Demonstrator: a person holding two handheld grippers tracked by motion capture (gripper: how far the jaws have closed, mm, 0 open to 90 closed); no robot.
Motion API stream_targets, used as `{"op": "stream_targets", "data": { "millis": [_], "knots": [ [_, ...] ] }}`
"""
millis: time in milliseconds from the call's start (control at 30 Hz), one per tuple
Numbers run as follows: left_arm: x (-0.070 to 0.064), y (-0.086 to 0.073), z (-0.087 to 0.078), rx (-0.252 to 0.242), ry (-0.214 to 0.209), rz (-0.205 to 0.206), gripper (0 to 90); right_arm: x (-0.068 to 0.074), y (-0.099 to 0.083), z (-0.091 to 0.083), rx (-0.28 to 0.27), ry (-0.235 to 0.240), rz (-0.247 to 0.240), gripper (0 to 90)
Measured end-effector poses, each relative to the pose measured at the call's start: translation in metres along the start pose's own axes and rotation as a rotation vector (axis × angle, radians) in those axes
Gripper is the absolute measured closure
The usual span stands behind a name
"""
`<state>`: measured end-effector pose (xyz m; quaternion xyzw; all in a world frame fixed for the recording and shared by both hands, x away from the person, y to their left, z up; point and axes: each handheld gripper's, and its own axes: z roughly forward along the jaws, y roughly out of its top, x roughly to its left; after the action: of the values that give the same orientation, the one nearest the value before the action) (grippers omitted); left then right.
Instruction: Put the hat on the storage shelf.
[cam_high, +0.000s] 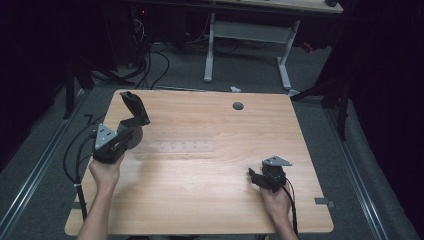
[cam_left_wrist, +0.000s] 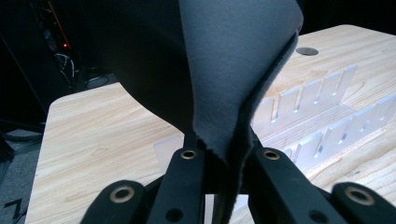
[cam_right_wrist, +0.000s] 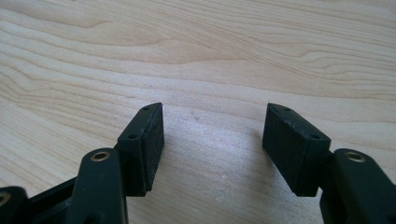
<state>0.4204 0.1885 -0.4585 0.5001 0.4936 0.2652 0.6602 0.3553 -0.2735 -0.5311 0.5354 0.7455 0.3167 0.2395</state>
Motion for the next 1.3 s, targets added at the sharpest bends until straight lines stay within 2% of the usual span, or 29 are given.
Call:
{"op": "stream_targets", "data": {
  "millis": [667,733,1067,1300],
  "knots": [
    [0.011,-0.018,0.004,0.053,0.009,-0.049,85.9,0.0,0.0,0.0,0.001,0.001,0.002,38.7],
    [0.01,-0.018,0.004,0.053,0.008,-0.046,85.8,0.0,0.0,0.0,0.001,0.001,0.002,38.7],
    [0.011,-0.016,0.002,0.083,0.018,-0.087,84.9,0.0,0.0,0.0,0.001,0.001,0.002,38.6],
    [0.011,-0.015,0.0,0.103,0.026,-0.095,84.2,0.0,0.0,0.0,0.001,0.001,0.002,38.6]
  ]
}}
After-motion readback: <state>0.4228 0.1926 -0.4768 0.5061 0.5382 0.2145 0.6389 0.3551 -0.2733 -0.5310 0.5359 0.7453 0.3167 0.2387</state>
